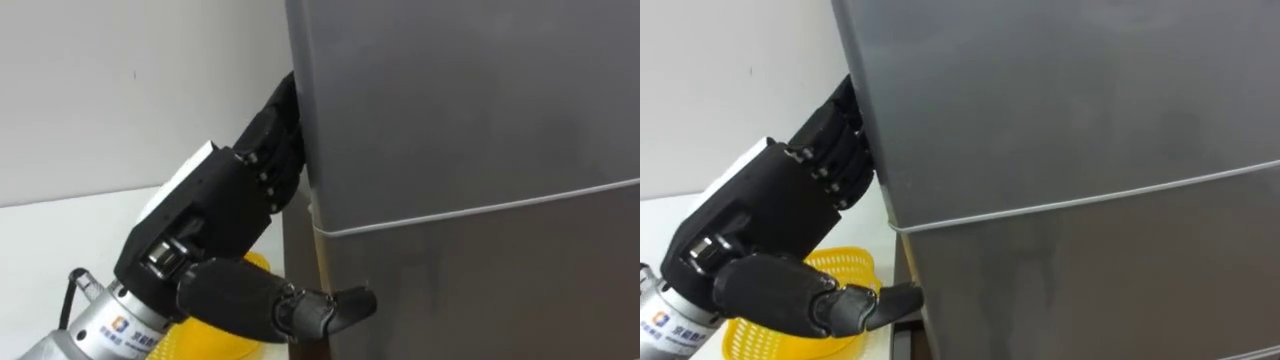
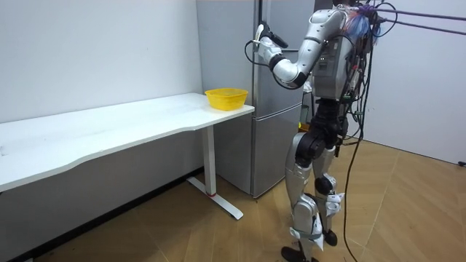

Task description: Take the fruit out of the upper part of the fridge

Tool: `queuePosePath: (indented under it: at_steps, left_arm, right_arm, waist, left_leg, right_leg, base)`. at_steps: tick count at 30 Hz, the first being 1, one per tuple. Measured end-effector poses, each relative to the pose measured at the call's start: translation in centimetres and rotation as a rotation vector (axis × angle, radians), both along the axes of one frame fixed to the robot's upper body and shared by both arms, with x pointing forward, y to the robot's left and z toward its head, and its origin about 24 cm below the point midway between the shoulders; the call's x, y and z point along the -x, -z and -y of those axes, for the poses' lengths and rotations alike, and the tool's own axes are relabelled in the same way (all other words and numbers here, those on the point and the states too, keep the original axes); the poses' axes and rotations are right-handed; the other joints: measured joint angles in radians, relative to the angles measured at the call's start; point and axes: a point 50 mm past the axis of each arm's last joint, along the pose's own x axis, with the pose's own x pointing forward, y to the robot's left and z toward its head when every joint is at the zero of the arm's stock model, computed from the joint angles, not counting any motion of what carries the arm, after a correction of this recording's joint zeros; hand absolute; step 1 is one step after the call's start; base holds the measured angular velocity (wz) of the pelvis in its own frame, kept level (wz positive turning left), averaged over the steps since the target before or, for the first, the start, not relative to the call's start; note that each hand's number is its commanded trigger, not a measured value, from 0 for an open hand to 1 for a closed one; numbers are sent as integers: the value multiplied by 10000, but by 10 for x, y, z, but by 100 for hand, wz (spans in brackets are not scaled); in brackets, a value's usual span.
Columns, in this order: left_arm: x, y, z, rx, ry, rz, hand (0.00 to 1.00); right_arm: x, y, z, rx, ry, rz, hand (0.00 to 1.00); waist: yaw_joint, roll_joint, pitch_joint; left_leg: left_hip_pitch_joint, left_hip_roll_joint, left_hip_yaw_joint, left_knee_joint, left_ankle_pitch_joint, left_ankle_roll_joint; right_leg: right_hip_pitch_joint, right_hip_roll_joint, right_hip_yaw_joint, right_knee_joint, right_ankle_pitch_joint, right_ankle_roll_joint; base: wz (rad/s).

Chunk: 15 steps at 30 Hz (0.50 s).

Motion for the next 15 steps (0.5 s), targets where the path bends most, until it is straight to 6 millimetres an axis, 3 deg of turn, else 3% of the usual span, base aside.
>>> queuePosePath:
  at_steps: [1, 2, 8, 11, 12, 14, 15]
  left_arm:
    - [0, 1, 1, 34, 32, -47, 93]
    - [0, 1, 1, 54, 53, -66, 100]
    - [-3, 1, -2, 399, -531, -234, 100]
    - [-3, 0, -5, 585, -719, -161, 100]
    - [-3, -1, -4, 689, -560, -148, 89]
    - [-2, 2, -3, 725, -326, -303, 14]
    - [-2, 5, -2, 733, -306, -454, 0]
  right_arm:
    - [0, 0, 0, 41, -108, -1, 0]
    - [0, 0, -1, 59, -141, 17, 0]
    - [0, 1, -2, 95, -437, -53, 0]
    - [0, 1, -2, 116, -592, -109, 0]
    - [0, 1, -2, 117, -593, -109, 0]
    - [1, 1, -2, 128, -582, -132, 0]
    - [1, 1, -2, 127, -595, -127, 0]
  waist:
    - [-6, 1, -4]
    - [-4, 4, -6]
    - [22, 22, -23]
    - [29, 43, -69]
    - [38, 50, -83]
    - [87, 49, -82]
    - [86, 45, -79]
  left_leg:
    - [16, 1, 4, 4, 0, 0]
    - [16, 2, 5, 4, 0, 0]
    - [11, 3, 7, 14, 1, 2]
    - [14, 1, 6, 18, 1, 2]
    - [22, 1, 6, 18, 1, 2]
    - [26, 1, 6, 19, 2, 3]
    - [22, 0, 6, 36, 3, 6]
  right_leg:
    - [24, -1, -5, -2, 0, 0]
    - [22, -1, -8, -2, 0, 0]
    - [34, -6, -53, 7, 1, 0]
    - [55, -11, -72, 9, 2, 3]
    - [68, -11, -75, 13, 3, 3]
    - [94, -15, -103, 16, 6, 6]
    - [101, -21, -117, 22, 8, 9]
  base:
    - [4]
    - [0]
    - [2]
    - [0]
    - [3]
    - [7]
    - [5]
